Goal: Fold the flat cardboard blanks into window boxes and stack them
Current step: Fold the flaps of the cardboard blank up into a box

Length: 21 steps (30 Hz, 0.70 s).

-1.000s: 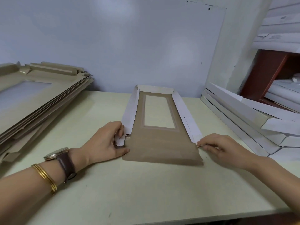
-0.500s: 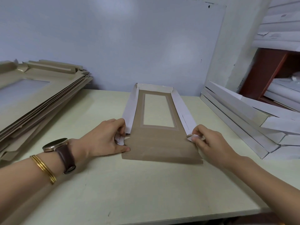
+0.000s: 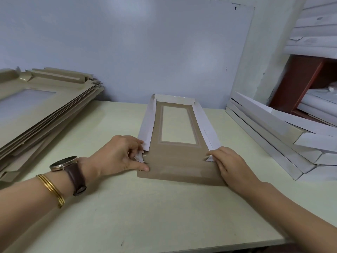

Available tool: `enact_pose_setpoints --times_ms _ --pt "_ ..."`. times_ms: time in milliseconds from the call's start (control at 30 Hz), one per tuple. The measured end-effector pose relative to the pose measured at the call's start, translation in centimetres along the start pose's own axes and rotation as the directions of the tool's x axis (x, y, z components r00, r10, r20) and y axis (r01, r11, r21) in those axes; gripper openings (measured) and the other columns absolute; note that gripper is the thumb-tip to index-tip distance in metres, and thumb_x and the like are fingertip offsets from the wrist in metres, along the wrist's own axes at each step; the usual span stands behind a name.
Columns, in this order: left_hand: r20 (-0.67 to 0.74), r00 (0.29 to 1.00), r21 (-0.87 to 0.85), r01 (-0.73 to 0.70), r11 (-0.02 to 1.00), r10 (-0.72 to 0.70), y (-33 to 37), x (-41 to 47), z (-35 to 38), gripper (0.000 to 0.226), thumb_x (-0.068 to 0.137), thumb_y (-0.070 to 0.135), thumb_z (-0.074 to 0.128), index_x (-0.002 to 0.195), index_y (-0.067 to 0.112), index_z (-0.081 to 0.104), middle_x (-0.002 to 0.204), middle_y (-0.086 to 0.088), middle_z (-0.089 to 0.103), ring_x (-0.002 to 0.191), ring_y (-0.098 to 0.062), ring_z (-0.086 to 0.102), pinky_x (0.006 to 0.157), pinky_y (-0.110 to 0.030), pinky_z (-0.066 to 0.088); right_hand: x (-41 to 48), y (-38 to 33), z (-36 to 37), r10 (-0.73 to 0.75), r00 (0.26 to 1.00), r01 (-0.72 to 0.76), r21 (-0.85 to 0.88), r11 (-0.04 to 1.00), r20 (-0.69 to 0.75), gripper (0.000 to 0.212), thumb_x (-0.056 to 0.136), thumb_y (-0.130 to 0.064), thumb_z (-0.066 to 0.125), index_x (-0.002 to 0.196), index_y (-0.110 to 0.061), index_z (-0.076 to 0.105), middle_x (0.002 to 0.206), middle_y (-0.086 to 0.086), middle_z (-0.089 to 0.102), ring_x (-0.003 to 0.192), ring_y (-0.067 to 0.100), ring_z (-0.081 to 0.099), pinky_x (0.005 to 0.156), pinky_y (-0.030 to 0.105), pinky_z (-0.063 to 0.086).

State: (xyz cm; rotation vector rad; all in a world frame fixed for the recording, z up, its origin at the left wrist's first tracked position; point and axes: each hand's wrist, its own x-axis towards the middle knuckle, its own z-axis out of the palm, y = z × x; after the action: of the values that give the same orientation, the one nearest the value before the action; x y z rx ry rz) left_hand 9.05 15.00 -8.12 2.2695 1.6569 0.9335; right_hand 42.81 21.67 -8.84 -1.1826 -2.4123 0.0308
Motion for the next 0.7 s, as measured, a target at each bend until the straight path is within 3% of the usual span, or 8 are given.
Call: enact_pose_setpoints --times_ms 67,167,300,433,500,600,700 --pt "0.006 1.0 -0.007 -0.009 1.0 0.009 0.2 0.0 0.0 0.051 0.054 0.063 0.077 0.058 0.019 0.053 0.097 0.011 0.069 0.112 0.006 0.056 0.087 -0.018 0.047 -0.1 0.0 0.1 -0.004 1.0 0.004 -0.009 1.0 -0.001 0.026 0.093 0.006 0.048 0.106 -0.006 0.068 0.1 0.009 0.062 0.094 0.027 0.055 0.079 0.03 0.041" --pt "0.061 0.997 0.05 -0.055 0.997 0.052 0.8 0.3 0.1 0.056 0.059 0.069 0.07 0.086 0.02 0.072 0.106 0.008 0.066 0.107 -0.004 0.057 0.09 -0.023 0.046 -0.1 -0.1 0.0 -0.003 1.0 0.003 -0.011 1.0 0.002 0.035 0.089 0.012 0.046 0.113 -0.004 0.066 0.103 0.011 0.062 0.097 0.028 0.055 0.082 0.031 0.042" --pt "0.137 0.99 0.146 -0.048 0.988 0.027 1.0 0.7 0.5 0.059 0.069 0.058 0.075 0.116 0.023 0.068 0.113 0.012 0.054 0.107 -0.007 0.05 0.092 -0.025 0.045 -0.2 -0.4 0.0 -0.024 0.999 0.024 -0.033 0.999 0.025 0.048 0.088 0.015 0.043 0.129 -0.004 0.06 0.104 0.011 0.059 0.099 0.028 0.053 0.085 0.033 0.044" --pt "0.182 0.983 0.184 -0.047 0.982 0.013 1.3 1.6 0.7 0.047 0.077 0.044 0.075 0.117 0.021 0.065 0.108 0.011 0.054 0.108 -0.009 0.045 0.089 -0.021 0.043 0.1 -0.6 -0.2 -0.007 1.0 0.008 -0.015 1.0 0.02 0.039 0.091 0.009 0.044 0.12 -0.008 0.063 0.101 0.008 0.062 0.096 0.027 0.054 0.081 0.039 0.046" --pt "0.19 0.982 0.201 -0.041 0.979 0.002 1.5 2.1 0.8 0.042 0.077 0.04 0.075 0.113 0.021 0.064 0.106 0.01 0.056 0.107 -0.01 0.045 0.085 -0.018 0.042 0.3 -0.6 -0.4 0.035 0.999 -0.035 0.006 0.999 0.028 0.026 0.094 0.0 0.042 0.11 -0.016 0.054 0.095 0.0 0.061 0.089 0.023 0.053 0.077 0.039 0.047" --pt "0.234 0.971 0.221 -0.017 0.975 -0.037 1.6 2.7 0.8 0.047 0.072 0.048 0.077 0.109 0.022 0.062 0.102 0.012 0.055 0.106 -0.01 0.043 0.078 -0.013 0.04 0.8 -0.7 -0.8 0.048 0.999 -0.048 -0.019 0.999 0.019 0.011 0.094 -0.003 0.042 0.095 -0.014 0.044 0.08 -0.001 0.054 0.074 0.026 0.049 0.067 0.041 0.046" --pt "0.305 0.951 0.236 -0.018 0.971 -0.056 1.6 3.2 0.6 0.067 0.059 0.065 0.078 0.109 0.024 0.059 0.1 0.016 0.052 0.101 -0.007 0.041 0.072 -0.008 0.034 1.3 -0.6 -0.9 0.022 0.999 -0.019 -0.09 0.996 0.034 0.012 0.094 -0.002 0.046 0.086 -0.009 0.05 0.078 0.004 0.052 0.071 0.029 0.048 0.067 0.042 0.044"
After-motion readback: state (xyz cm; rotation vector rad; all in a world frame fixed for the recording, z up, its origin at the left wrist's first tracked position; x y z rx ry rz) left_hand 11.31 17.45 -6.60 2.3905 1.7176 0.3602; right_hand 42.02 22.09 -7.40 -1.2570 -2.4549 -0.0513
